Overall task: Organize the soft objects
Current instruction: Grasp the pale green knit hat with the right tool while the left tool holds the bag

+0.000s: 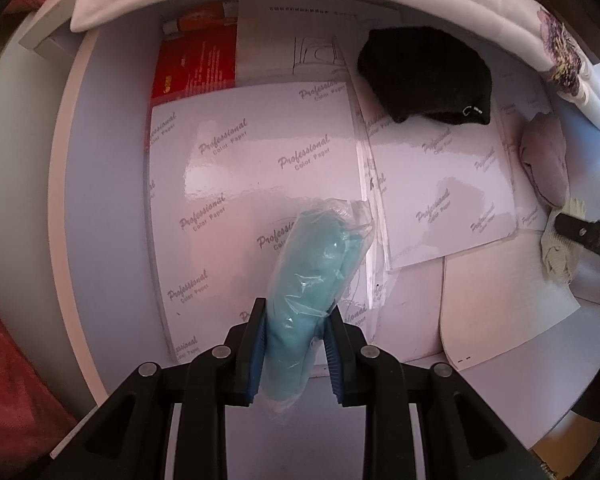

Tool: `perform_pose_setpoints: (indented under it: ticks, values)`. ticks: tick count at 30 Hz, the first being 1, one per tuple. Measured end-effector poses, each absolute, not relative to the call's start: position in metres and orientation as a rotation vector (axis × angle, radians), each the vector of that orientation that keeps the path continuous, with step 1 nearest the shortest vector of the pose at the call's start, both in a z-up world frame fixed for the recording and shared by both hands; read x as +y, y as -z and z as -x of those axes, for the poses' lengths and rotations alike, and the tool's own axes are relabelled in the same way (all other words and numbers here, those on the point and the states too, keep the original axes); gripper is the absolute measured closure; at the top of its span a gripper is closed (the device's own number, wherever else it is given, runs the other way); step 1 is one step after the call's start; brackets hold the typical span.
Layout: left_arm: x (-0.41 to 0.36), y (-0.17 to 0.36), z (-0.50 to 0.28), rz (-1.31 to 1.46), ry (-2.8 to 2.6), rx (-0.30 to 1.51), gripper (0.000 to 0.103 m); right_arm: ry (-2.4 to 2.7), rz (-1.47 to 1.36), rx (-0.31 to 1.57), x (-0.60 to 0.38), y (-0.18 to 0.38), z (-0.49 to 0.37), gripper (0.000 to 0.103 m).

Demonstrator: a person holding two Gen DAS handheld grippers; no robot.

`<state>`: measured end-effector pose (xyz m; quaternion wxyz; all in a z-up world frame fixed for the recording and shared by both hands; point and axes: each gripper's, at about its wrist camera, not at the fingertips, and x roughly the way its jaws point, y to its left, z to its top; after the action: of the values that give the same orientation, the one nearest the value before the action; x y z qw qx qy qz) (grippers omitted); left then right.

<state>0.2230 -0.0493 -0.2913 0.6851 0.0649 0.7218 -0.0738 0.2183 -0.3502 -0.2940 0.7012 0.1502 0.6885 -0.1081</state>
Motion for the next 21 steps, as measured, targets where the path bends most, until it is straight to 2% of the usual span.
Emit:
perform_pose_setpoints:
  ticks: [9,16,18,20,21]
  values:
    - [-0.048,0.297,-0.224,-0.115,0.159,1.637,0.077,0.268,-0.51,1.434,-0.384,0.268,-0.214,0.029]
    - [-0.047,0.296,-0.225,-0.115,0.159,1.637,0.077,0.243,-0.395,1.514,-0.37,0.282,-0.215,0.029]
    - [-0.047,0.295,-0.224,-0.116,0.159,1.637,0.077,0.25,-0.379,1.542,-0.369,0.289,-0.214,0.031]
    - [-0.048,0.296,-0.223,-0.118,0.156,1.637,0.077,0.236,-0.39,1.578,-0.366,0.299,-0.213,0.039]
    - [-0.048,0.296,-0.223,-0.119,0.154,1.637,0.077,0.232,-0.383,1.586,-0.364,0.301,-0.213,0.04]
